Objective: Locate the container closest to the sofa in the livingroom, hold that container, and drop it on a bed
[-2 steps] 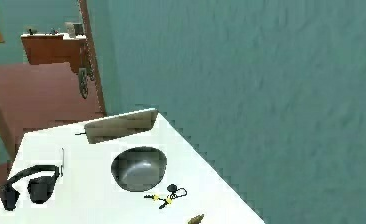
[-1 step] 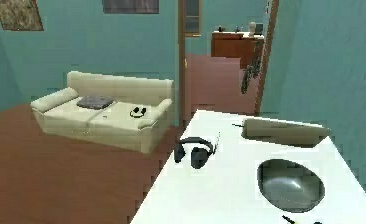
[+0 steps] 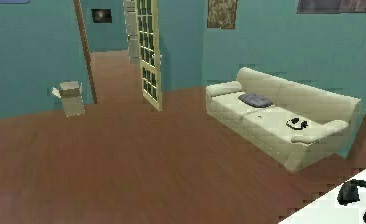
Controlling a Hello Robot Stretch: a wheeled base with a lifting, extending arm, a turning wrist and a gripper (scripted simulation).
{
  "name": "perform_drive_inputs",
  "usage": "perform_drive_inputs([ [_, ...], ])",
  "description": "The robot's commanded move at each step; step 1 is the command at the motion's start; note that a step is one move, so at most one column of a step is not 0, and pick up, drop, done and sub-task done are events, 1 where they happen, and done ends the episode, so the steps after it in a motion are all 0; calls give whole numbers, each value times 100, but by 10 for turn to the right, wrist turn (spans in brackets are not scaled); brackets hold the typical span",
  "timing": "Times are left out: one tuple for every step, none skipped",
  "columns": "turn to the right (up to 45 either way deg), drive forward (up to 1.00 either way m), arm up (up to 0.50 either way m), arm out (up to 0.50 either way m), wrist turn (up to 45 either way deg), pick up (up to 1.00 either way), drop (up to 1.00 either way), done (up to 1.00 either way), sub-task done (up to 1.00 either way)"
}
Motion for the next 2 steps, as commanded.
perform_drive_inputs([
  [-120,0,0,0,0,0,0,0,0],
  [0,0,50,0,0,0,0,0,0],
])
